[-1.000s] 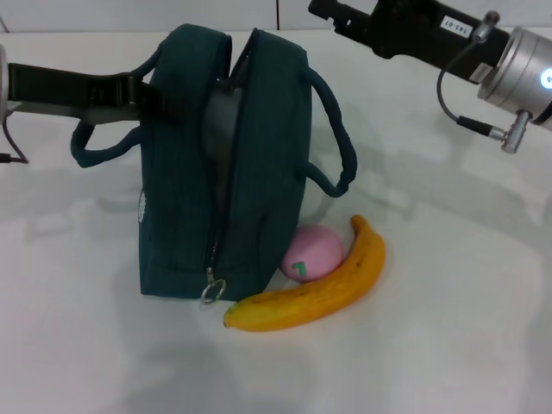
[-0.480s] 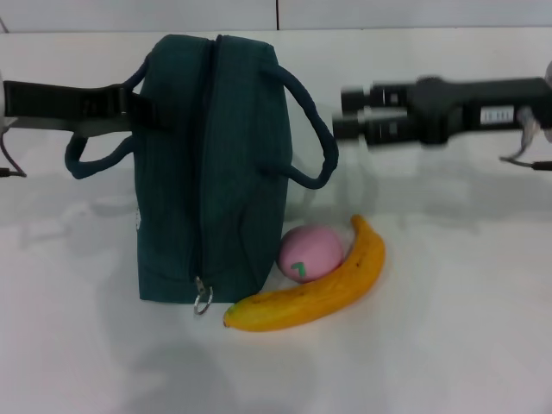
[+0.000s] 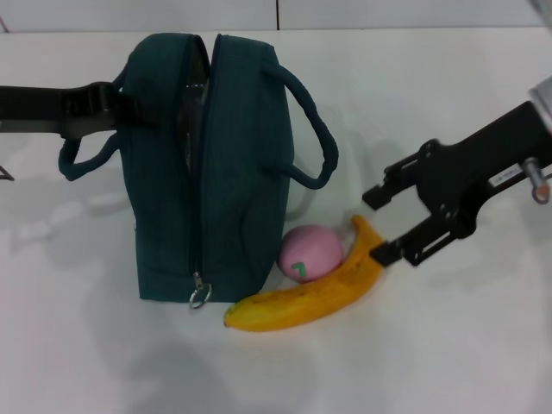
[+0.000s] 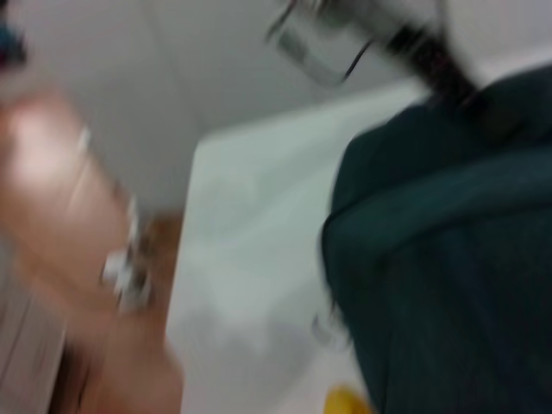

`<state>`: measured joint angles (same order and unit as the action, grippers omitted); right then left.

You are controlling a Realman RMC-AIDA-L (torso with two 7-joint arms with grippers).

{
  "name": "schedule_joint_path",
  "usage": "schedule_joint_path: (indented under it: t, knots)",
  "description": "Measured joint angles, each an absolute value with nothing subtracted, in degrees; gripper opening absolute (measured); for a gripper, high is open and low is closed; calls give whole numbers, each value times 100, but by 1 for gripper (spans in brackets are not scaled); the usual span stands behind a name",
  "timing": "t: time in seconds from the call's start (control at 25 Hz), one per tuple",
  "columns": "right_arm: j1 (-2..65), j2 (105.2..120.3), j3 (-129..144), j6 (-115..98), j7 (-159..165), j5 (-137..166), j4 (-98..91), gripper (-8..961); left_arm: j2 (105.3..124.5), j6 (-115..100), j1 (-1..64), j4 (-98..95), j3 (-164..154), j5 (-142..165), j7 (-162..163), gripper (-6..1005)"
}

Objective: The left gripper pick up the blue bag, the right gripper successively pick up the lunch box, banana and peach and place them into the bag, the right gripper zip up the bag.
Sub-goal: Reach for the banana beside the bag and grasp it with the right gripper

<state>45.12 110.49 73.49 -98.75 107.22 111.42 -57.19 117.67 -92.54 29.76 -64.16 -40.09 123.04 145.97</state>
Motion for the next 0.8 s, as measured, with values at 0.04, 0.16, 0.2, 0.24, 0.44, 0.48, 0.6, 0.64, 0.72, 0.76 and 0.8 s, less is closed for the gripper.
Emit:
schedule_joint_path:
  t: [0.04, 0.16, 0.2, 0.24, 0.44, 0.48, 0.6, 0.64, 0.72, 0.76, 0.8]
  knots:
    - [4612, 11125, 7359, -9994, 10812, 11435, -5857, 793, 11768, -9254, 2971, -6416, -4009, 12304, 14597, 36]
    - [4799, 11359, 7367, -10155, 10876, 12130, -6245, 791, 11770, -9254, 2957, -6416, -4008, 12304, 14597, 36]
    - [4901, 11483, 7420, -10190, 10889, 12460, -6423, 790, 11773, -9254, 2953, -6416, -4007, 12304, 14597, 36]
    - [4983, 11531, 7539, -10184, 10916, 12645, -6493, 790, 11779, -9247, 2952, -6415, -4006, 12304, 14597, 36]
    - [5429, 11574, 8529, -9914, 11212, 12904, -6514, 787, 11793, -9139, 2925, -6409, -3999, 12177, 14571, 36]
    - [5442, 11580, 8624, -9871, 11218, 12901, -6517, 787, 11795, -9135, 2913, -6404, -3999, 12148, 14539, 36]
    - [5500, 11601, 9059, -9664, 11255, 12866, -6560, 785, 11807, -9124, 2853, -6347, -3999, 12023, 14379, 36]
    - [5519, 11604, 9137, -9626, 11267, 12858, -6566, 784, 11810, -9124, 2834, -6320, -3999, 11994, 14360, 36]
    - [5612, 11614, 9515, -9457, 11344, 12852, -6570, 783, 11811, -9122, 2804, -6264, -3998, 11967, 14355, 36]
    - [5656, 11615, 9720, -9359, 11379, 12852, -6571, 783, 11811, -9122, 2801, -6239, -3999, 11961, 14354, 36]
    - [5667, 11615, 9780, -9317, 11388, 12852, -6572, 783, 11811, -9122, 2794, -6217, -3999, 11957, 14354, 36]
